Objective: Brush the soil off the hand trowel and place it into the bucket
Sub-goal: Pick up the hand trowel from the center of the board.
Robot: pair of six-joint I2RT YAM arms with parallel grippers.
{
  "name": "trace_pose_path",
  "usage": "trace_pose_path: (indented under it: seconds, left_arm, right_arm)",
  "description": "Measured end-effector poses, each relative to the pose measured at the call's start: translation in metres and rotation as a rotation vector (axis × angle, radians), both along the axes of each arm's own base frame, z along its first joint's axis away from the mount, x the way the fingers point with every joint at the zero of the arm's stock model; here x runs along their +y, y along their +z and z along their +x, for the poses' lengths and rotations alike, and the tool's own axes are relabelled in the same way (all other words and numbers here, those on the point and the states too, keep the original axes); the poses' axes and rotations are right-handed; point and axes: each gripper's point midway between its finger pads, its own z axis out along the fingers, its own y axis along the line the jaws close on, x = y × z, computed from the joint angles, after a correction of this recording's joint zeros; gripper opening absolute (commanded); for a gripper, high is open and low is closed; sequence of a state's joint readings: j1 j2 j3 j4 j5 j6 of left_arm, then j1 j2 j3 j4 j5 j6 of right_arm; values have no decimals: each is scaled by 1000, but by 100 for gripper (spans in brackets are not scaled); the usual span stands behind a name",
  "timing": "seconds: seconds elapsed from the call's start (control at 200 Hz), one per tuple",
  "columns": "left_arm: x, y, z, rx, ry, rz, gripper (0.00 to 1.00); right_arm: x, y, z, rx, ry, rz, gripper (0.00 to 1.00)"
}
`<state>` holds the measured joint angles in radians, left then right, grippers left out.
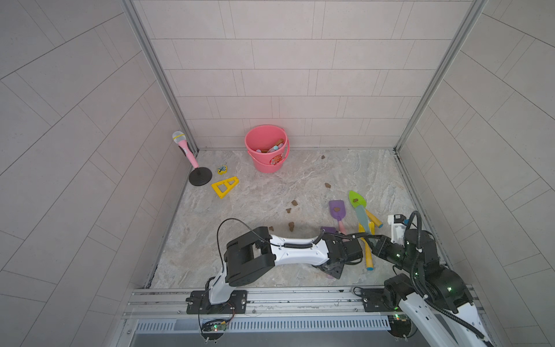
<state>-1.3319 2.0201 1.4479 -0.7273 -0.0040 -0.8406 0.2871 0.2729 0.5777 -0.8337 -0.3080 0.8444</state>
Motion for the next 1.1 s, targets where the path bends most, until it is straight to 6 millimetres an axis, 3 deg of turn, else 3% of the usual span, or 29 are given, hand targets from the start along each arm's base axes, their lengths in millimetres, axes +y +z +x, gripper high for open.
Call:
trace_pose_path:
  seconds: [0.18, 0.42, 0.51, 0.585, 0.725, 0.951, 1.101]
  left_arm:
    - [7, -4, -1, 5, -5, 26, 40]
    - [26, -14, -5, 8, -1, 63, 38]
    - [30, -14, -5, 5, 1, 67, 32]
    - [31, -14, -5, 3, 2, 62, 20]
    - [39, -12, -7, 2, -5, 69, 18]
    - [59, 25, -7, -14, -24, 66, 0]
    - [82, 59, -10, -22, -42, 30, 0]
  right_arm:
    - [-1, 0, 2, 6, -14, 5, 0]
    - [-4, 0, 3, 11, -47, 14, 0]
    - [-5, 0, 4, 13, -57, 18, 0]
    - [-6, 0, 5, 11, -65, 18, 0]
    - [-6, 0, 6, 13, -71, 17, 0]
    - [6, 0, 5, 26, 7, 30, 0]
    - [28, 11, -1, -8, 147, 81, 0]
